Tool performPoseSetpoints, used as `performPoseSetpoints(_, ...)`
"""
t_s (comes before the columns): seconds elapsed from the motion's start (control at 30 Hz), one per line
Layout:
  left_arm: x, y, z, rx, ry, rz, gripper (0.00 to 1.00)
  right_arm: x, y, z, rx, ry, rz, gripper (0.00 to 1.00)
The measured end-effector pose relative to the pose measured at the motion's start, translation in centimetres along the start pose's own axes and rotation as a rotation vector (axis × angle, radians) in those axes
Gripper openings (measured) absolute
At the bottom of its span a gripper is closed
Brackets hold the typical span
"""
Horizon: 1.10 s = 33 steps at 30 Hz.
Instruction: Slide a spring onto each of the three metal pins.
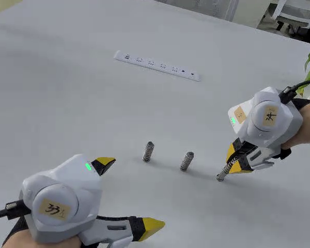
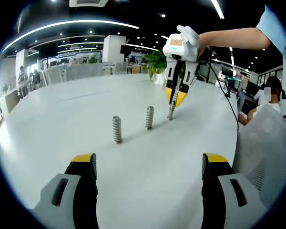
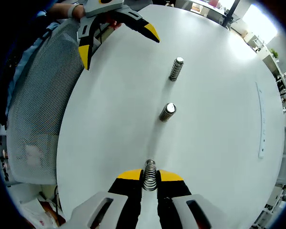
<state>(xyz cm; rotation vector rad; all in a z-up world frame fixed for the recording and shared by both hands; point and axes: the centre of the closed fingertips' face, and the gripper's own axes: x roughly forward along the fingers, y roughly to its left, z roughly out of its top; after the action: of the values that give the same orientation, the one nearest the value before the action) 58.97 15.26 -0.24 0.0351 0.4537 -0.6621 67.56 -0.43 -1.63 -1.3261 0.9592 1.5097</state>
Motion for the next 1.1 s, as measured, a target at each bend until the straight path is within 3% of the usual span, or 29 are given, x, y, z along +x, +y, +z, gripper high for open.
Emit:
performPoseSetpoints(0.77, 0.1, 0.0, 0.0, 0.003, -0.001, -0.005, 0.89, 2.5, 0.1, -0.1, 0.012, 0.014, 0.003, 0.08)
performPoseSetpoints(1.1, 0.1, -0.2, 0.1, 0.006, -0.006, -0.009, 0.89, 2.9, 0.1, -0.2, 0.020, 0.015, 0.000, 0.09)
